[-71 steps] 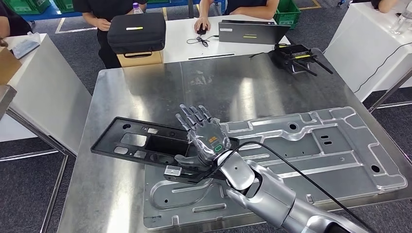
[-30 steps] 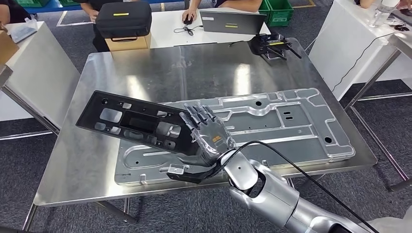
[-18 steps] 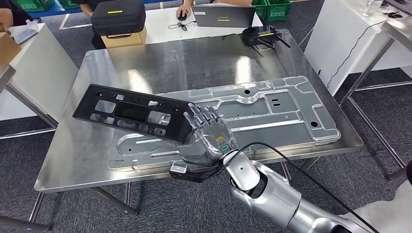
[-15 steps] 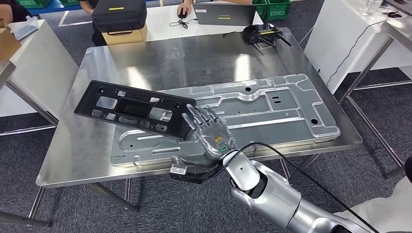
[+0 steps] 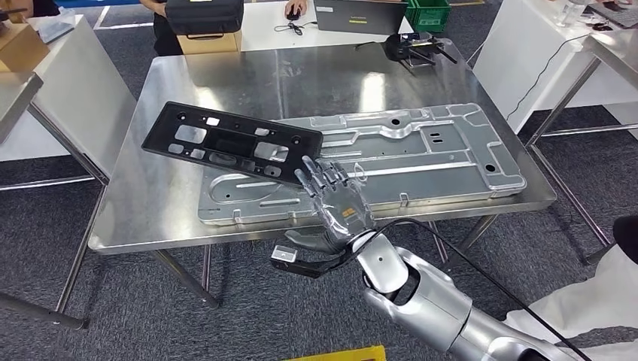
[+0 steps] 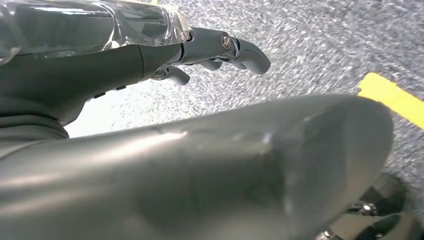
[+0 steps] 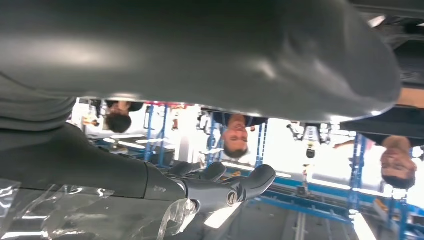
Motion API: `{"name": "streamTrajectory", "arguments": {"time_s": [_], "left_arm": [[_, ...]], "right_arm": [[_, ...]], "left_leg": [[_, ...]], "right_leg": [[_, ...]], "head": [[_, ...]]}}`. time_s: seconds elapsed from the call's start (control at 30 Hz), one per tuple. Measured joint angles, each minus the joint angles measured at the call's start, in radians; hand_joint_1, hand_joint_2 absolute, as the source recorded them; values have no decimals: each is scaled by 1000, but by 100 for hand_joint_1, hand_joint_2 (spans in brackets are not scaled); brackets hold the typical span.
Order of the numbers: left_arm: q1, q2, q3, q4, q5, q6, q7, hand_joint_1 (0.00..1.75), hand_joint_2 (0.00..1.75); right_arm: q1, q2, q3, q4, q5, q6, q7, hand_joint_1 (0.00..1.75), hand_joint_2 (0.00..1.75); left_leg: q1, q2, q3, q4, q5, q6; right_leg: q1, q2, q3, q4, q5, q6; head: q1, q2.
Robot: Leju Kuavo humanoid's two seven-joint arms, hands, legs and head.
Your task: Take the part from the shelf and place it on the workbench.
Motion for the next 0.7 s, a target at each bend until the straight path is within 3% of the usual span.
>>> {"name": "streamTrajectory", "arguments": {"time_s": [0.07, 0.17, 0.23, 0.3, 0.33, 0.37, 0.4, 0.47, 0.53, 0.57, 0.6, 0.67, 0.7], "left_arm": [[0, 0, 0, 0, 0, 0, 0, 0, 0], [1, 1, 0, 0, 0, 0, 1, 0, 0], [3, 1, 0, 0, 1, 0, 2, 0, 0], [4, 0, 0, 0, 1, 0, 2, 0, 0], [4, 0, 0, 0, 1, 0, 1, 0, 0], [3, 0, 0, 0, 0, 0, 1, 0, 0], [3, 0, 0, 0, 0, 0, 1, 0, 0], [2, 0, 1, 0, 1, 0, -1, 0, 0], [-2, 0, 4, 0, 3, 0, -4, 0, 0], [-4, 0, 7, 0, 5, 0, -6, 0, 0], [-4, 0, 11, 0, 8, 1, -7, 0, 0], [-3, 0, 19, 0, 14, 5, -9, 0, 0], [-2, 0, 22, 0, 16, 7, -11, 0, 0]], "right_arm": [[-2, -3, -11, -4, -3, -4, 2, 0, 0], [-3, -7, -19, -7, -3, -8, 2, 0, 0], [-2, -8, -22, -7, 0, -9, 2, 0, 0], [-3, -8, -23, -7, 2, -10, 1, 0, 0], [-2, -8, -23, -7, 3, -10, 1, 0, 0], [-1, -8, -24, -6, 3, -12, 0, 0, 0], [0, -8, -24, -6, 3, -13, -2, 0, 0], [2, -8, -25, -6, -14, -13, -11, 0, 0], [4, -8, -28, -6, -77, -1, -32, 0, 0], [9, -7, -30, -4, -142, 12, -46, 0, 0], [19, -5, -32, 2, -224, 25, -63, 0, 0], [51, 2, -36, 29, -421, 51, -98, 0, 0], [73, 7, -39, 53, -510, 55, -121, 0, 44]], "left_leg": [[-2, 1, -12, 7, 13, -9], [2, 1, -26, 12, 21, -27], [8, -1, -51, 67, -40, -43], [20, -1, -85, 187, -140, -60], [26, -1, -96, 249, -171, -66], [32, -1, -96, 289, -179, -73], [36, -1, -81, 298, -165, -78], [45, -1, -1, 210, -113, -87], [44, -5, 98, 63, -107, -86], [41, -8, 127, 14, -116, -81], [36, -10, 139, -10, -126, -73], [33, -11, 133, -14, -118, -53], [32, -11, 130, -14, -111, -42]], "right_leg": [[6, 0, 61, -98, -5, -10], [6, -2, 51, -117, 10, -28], [1, -4, 30, -120, 33, -41], [0, -5, 3, -119, 55, -46], [-1, -5, -12, -118, 66, -45], [-2, -5, -27, -118, 77, -42], [-5, -5, -43, -117, 88, -38], [-12, -4, -70, -116, 108, -27], [-15, -4, -87, -116, 125, -13], [-15, -4, -91, -117, 132, -5], [-16, -4, -91, -119, 139, 3], [-18, -5, -88, -121, 145, 17], [-20, -5, -93, -109, 133, 20]], "head": [[-1, 0], [0, 0], [-1, 0], [-2, 0], [-2, 0], [-2, 0], [-2, 0], [-2, 0], [-2, 0], [-1, 0], [-1, 0], [-1, 0], [0, 0]]}}
